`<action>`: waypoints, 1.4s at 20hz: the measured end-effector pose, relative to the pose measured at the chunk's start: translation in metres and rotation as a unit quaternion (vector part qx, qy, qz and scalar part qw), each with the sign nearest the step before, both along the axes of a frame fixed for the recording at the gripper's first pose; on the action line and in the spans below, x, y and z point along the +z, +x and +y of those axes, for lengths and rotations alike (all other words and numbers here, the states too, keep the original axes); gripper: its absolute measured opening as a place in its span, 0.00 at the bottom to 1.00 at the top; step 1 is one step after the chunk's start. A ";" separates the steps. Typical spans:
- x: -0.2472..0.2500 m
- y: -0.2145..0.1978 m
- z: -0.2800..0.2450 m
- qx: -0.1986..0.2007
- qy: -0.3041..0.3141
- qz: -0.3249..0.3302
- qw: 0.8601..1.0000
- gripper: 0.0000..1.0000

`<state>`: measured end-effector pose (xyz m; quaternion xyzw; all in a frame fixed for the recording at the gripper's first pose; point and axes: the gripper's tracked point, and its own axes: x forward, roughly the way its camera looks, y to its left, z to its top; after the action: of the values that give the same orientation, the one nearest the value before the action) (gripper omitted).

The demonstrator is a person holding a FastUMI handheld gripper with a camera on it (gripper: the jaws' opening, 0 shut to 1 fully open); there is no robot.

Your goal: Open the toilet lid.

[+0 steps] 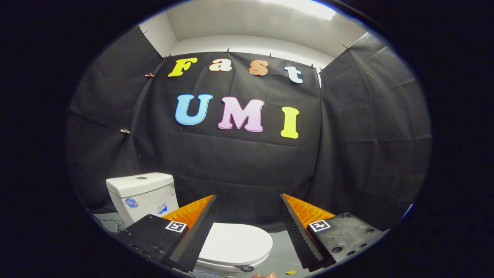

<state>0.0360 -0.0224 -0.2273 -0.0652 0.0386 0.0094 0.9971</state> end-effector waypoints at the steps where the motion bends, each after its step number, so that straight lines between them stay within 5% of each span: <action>1: -0.020 -0.001 -0.005 -0.002 0.012 0.020 1.000 0.99; 6: -0.099 0.006 -0.036 -0.024 0.096 0.099 0.990 0.99; 12: -0.200 0.004 -0.074 -0.044 0.194 0.217 0.956 0.99; 17: -0.274 0.000 -0.084 -0.048 0.320 0.313 0.893 0.99; 22: -0.333 -0.005 -0.082 -0.051 0.435 0.378 0.816 0.99; 28: -0.360 -0.001 -0.070 -0.033 0.519 0.412 0.748 0.90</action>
<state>0.0355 -0.0927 -0.5876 0.4738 0.4370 0.0212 0.7643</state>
